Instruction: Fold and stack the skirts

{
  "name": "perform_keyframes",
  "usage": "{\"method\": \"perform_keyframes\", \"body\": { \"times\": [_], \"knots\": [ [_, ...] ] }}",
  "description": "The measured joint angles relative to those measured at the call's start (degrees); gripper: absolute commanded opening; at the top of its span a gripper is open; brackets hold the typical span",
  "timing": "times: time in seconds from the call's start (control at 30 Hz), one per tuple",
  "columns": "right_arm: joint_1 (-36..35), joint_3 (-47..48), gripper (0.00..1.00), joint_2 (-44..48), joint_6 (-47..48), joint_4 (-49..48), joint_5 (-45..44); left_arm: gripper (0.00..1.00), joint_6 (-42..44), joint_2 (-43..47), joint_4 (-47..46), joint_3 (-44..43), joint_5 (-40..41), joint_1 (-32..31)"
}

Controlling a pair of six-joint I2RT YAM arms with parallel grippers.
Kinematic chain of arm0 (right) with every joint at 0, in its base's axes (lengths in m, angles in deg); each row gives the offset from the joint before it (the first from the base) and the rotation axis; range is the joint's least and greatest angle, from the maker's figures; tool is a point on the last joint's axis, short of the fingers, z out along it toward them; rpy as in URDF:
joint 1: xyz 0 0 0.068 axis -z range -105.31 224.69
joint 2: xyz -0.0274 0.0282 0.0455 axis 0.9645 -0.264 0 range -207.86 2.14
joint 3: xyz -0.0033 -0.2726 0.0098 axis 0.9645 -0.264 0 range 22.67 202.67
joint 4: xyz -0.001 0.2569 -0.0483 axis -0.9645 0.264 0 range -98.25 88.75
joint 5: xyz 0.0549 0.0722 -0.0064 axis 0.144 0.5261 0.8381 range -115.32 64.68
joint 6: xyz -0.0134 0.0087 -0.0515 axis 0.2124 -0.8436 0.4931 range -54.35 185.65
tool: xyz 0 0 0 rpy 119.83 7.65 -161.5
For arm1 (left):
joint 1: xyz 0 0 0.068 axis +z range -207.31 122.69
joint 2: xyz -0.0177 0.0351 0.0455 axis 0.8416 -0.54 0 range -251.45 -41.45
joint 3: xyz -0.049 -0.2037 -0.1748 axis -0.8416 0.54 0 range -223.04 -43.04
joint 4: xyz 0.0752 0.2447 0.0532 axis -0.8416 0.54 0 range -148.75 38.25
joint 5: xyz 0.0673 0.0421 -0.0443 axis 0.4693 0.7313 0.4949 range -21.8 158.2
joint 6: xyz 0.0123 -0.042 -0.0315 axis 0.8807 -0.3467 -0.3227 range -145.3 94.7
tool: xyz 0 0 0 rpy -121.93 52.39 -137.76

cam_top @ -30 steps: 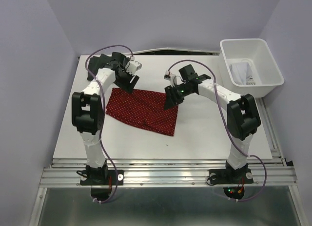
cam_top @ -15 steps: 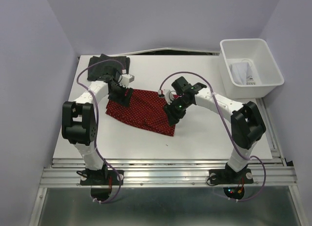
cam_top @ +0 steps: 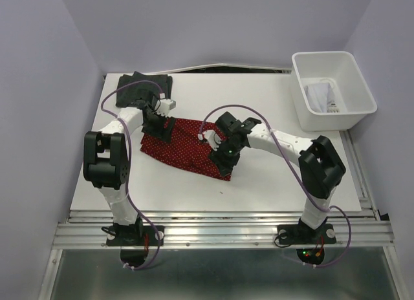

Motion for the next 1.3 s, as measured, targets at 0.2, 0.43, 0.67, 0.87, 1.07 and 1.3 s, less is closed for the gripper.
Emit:
{"method": "perform_keyframes", "body": {
  "times": [0.2,0.43,0.67,0.87,1.07,1.3],
  "knots": [
    [-0.2,-0.6,0.52,-2.7,0.9,-1.0,-2.7,0.8,0.0,0.0,-0.6,0.0,0.0,0.4],
    [-0.2,-1.5,0.51,-4.0,1.6,-1.7,-4.2,0.81,0.0,0.0,-1.1,0.4,0.0,1.0],
    [-0.7,-1.6,0.46,-4.4,1.7,-2.3,-4.4,0.81,0.0,0.0,-1.1,0.9,-0.1,1.5],
    [-1.3,-0.9,0.3,-6.1,1.7,-2.6,-3.4,0.81,0.0,-0.7,-1.2,0.9,-0.5,1.6],
    [-1.3,-0.8,0.01,-6.6,2.1,-2.7,-3.4,0.81,0.1,-1.9,-1.2,0.9,-0.7,2.1],
    [-1.3,-0.7,0.01,-6.4,3.1,-1.6,-4.3,0.8,0.1,-2.0,-1.2,0.9,-0.6,3.0]
  ]
}}
